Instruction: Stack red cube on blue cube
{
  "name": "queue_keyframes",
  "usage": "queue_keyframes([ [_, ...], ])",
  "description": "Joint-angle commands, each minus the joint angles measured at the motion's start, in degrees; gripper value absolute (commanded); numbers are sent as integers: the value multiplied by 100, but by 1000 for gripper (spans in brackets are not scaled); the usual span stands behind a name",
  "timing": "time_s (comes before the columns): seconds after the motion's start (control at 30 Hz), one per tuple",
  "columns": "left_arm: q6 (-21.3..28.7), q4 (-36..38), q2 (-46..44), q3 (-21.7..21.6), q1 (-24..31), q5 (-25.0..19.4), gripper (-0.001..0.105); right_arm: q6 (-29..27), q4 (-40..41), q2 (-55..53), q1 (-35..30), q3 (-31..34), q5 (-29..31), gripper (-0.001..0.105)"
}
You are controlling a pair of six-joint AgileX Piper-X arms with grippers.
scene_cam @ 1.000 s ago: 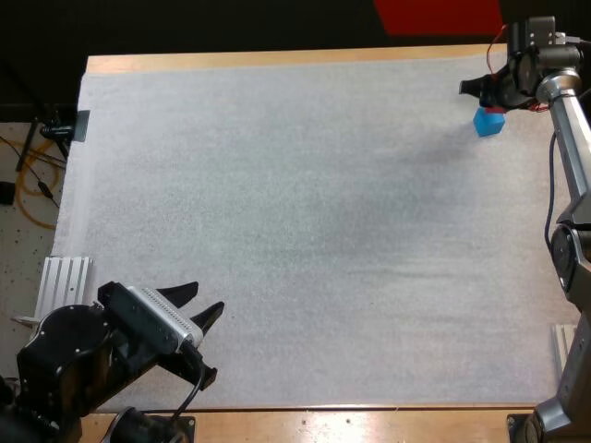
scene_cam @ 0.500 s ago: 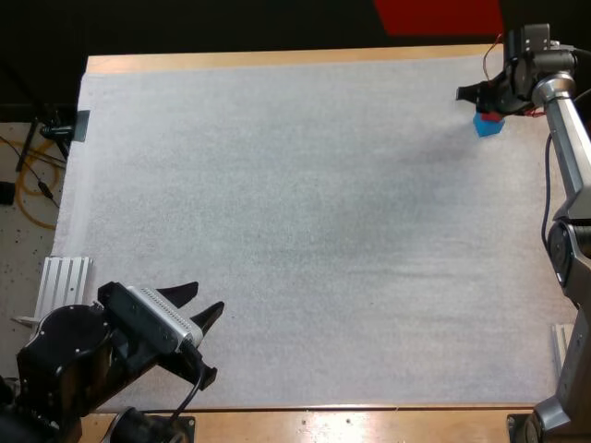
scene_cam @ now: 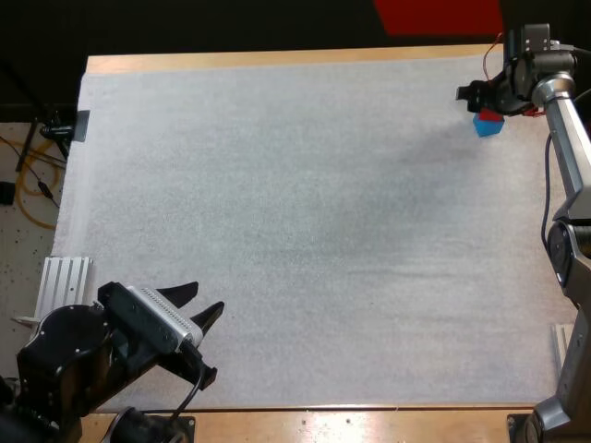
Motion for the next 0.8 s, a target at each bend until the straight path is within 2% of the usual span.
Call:
queue_keyframes([
  [0.0,-96,-62,-3,-34,-1,31,41,-50,-39,-226,35,-53,-14,70],
  [0.2,-310,-235,167,-34,-1,-60,41,-50,-108,-832,35,-53,-14,70],
  [0.33,-310,-685,402,-34,-1,-60,41,-57,-296,-1319,35,-53,-28,70],
  [0.4,-244,-950,575,-34,-1,-60,41,-57,-400,-1500,35,-53,-57,70],
  [0.47,42,-1297,832,-34,-1,-89,41,-57,-530,-1720,35,-53,-56,70],
  [0.5,67,-1365,881,-34,-1,-189,41,-84,-556,-1794,35,-53,-56,70],
  [0.57,126,-1739,1260,-34,-1,-755,41,-141,-599,-1970,35,-53,-56,70],
  [0.6,147,-1839,1366,-34,36,-804,41,-152,-597,-2015,35,-53,-56,70],
  [0.7,283,-2423,1864,-34,348,-630,41,-151,-578,-2180,15,-53,-56,70],
  [0.77,310,-2953,2256,-34,797,-331,41,-151,-535,-2302,15,-29,-56,70],
])
